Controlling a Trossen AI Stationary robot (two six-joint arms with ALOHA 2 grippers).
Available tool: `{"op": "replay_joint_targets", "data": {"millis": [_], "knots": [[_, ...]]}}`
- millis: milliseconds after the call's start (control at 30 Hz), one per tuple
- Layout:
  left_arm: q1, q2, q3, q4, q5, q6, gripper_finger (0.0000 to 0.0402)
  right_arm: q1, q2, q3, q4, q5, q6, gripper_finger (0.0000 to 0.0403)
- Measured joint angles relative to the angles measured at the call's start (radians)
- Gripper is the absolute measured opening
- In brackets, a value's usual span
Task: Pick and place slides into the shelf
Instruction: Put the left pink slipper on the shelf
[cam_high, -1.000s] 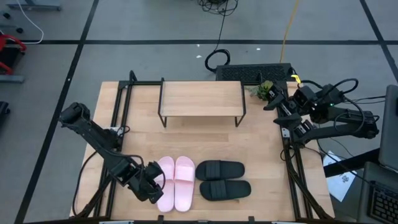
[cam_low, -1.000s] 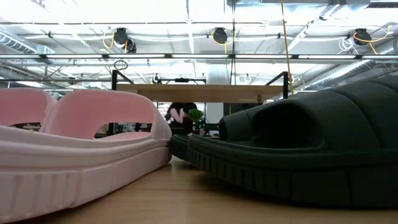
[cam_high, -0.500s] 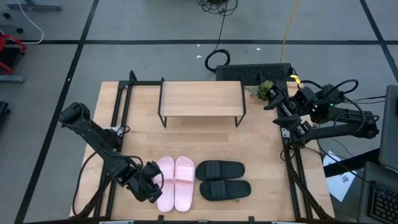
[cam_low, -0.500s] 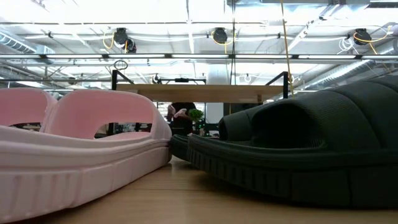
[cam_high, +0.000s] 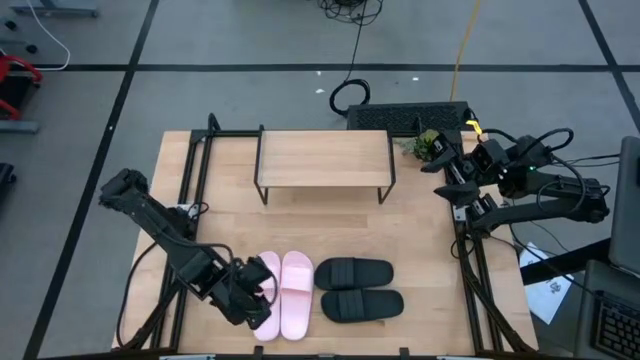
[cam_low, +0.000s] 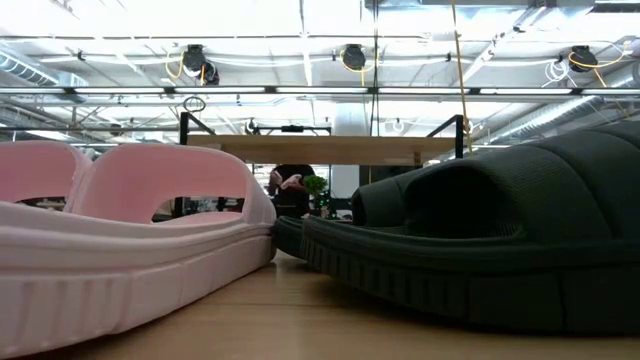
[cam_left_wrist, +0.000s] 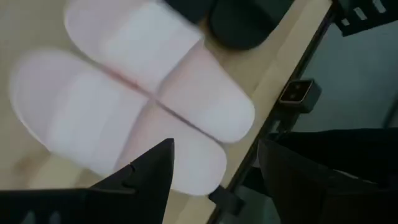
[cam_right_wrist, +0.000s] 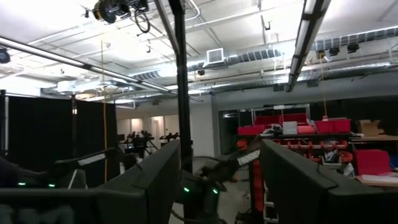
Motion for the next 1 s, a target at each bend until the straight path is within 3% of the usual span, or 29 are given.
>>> {"op": "replay_joint_targets", "data": {"millis": [100,200,267,367,533,800,1000], "knots": [[0.019,0.117,0.204,-0.122,-0.005,0.104,0.0232,0.000,0.000,0.000,-0.006,0.019,0.000,0.0210],[0.020,0.260,0.366,-0.365,-0.004,0.155,0.0232,0.000,0.000,0.000,-0.020,0.020,0.000,0.0210],[0.016,0.335,0.437,-0.480,0.003,0.156,0.0232,0.000,0.000,0.000,-0.037,0.020,0.000,0.0210],[0.003,0.386,0.492,-0.490,0.021,0.160,0.0232,0.000,0.000,0.000,-0.052,0.020,0.000,0.0210],[-0.019,0.408,0.495,-0.466,0.015,0.156,0.0232,0.000,0.001,0.000,-0.049,0.019,0.000,0.0210],[-0.037,0.408,0.353,-0.420,0.017,0.150,0.0232,0.000,0.001,0.000,-0.056,0.016,0.051,0.0210],[-0.044,0.408,0.272,-0.457,-0.063,0.097,0.0232,0.000,0.001,0.000,-0.057,0.016,0.105,0.0210]]}}
